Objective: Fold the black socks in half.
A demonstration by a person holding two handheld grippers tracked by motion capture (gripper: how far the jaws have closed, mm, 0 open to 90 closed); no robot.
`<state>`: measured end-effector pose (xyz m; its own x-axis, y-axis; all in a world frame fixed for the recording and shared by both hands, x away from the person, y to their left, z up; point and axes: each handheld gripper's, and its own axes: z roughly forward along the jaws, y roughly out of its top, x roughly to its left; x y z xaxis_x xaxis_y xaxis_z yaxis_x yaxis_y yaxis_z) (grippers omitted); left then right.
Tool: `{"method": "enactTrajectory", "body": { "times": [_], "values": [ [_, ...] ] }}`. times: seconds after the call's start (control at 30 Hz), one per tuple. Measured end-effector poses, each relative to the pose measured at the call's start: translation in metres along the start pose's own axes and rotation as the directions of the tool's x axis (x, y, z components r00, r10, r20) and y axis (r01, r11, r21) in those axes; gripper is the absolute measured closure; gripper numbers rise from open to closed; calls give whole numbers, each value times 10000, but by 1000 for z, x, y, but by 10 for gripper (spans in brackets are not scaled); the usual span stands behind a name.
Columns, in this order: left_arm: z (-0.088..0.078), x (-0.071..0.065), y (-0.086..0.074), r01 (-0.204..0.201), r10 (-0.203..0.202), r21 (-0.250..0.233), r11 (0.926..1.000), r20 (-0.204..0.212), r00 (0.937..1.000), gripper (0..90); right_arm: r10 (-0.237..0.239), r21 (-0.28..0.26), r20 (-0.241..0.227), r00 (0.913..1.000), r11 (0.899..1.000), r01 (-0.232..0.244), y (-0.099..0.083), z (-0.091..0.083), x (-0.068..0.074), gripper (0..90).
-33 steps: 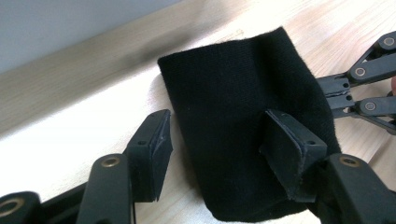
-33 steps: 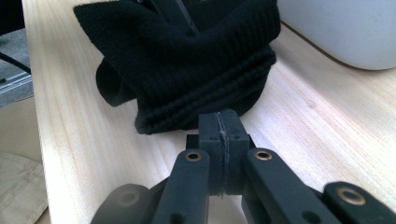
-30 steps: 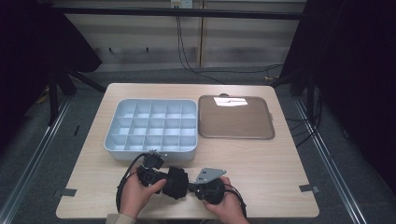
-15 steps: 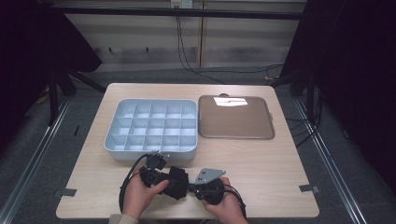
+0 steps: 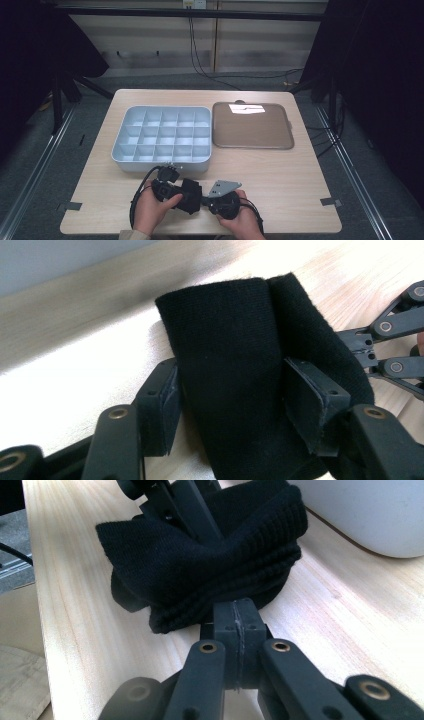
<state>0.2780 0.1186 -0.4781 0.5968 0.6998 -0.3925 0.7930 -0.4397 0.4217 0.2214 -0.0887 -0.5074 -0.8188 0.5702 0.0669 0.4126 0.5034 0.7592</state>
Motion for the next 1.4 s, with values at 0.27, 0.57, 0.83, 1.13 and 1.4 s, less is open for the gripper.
{"method": "enactTrajectory", "body": {
  "times": [0.27, 0.57, 0.83, 1.13, 1.4],
  "values": [
    [1, -4, 0, -92, 92, 56, 9999, -46, 9999, 484, 8, 1, 1, 10000, 10000, -8, 0, 0, 0, 900],
    [-1, -13, 1, -305, 305, 5, 9995, -204, 9993, 682, -35, 0, 37, 10000, 10000, 35, 0, 0, 0, 899],
    [-7, -14, 3, -482, 485, 152, 9987, -147, 9987, 709, 61, -19, 2, 10000, 10000, -61, 0, 0, -1, 865],
    [-29, -6, 8, -230, 228, -247, 9994, -86, 9997, 708, 172, -28, 153, 9997, 9998, -171, 0, -3, -5, 791],
    [-43, 2, 11, -408, 404, -97, 9991, -339, 9986, 706, 199, -89, 524, 9984, 9998, -194, 0, -9, -10, 690]
  ]
}}
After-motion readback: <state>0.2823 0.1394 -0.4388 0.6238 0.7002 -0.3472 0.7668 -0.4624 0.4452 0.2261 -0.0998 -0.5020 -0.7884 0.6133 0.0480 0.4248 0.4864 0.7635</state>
